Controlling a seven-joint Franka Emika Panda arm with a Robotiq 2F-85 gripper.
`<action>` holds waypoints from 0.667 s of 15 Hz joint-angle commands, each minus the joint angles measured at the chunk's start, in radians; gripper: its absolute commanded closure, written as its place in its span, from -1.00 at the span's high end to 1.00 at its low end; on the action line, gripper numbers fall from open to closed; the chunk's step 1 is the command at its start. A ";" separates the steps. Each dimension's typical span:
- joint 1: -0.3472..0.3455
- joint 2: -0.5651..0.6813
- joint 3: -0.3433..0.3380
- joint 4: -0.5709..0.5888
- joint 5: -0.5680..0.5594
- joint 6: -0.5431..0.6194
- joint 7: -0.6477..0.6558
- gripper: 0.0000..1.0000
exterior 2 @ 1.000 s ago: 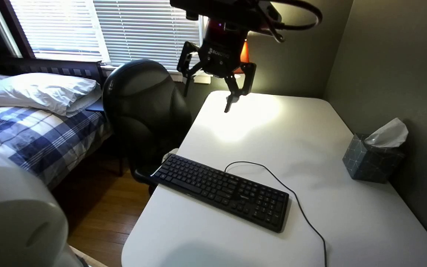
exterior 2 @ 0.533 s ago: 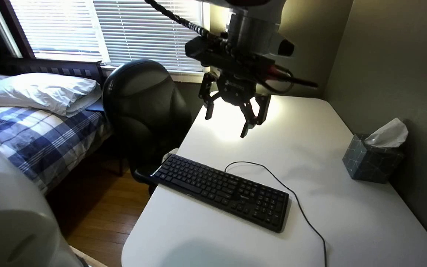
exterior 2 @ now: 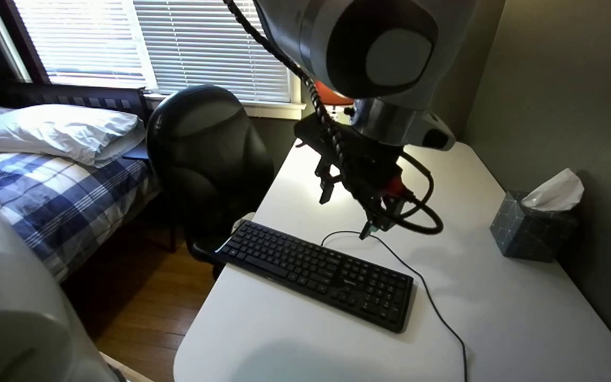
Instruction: Press a button on the right side of the computer keyboard
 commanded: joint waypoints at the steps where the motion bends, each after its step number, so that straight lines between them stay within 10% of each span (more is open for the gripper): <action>1: 0.000 0.107 -0.007 0.018 0.088 0.100 -0.001 1.00; 5: -0.009 0.218 0.001 0.049 0.138 0.173 0.013 1.00; 6: -0.012 0.237 0.003 0.058 0.148 0.175 0.014 0.50; 10: -0.031 0.323 0.015 0.101 0.136 0.198 0.050 -0.02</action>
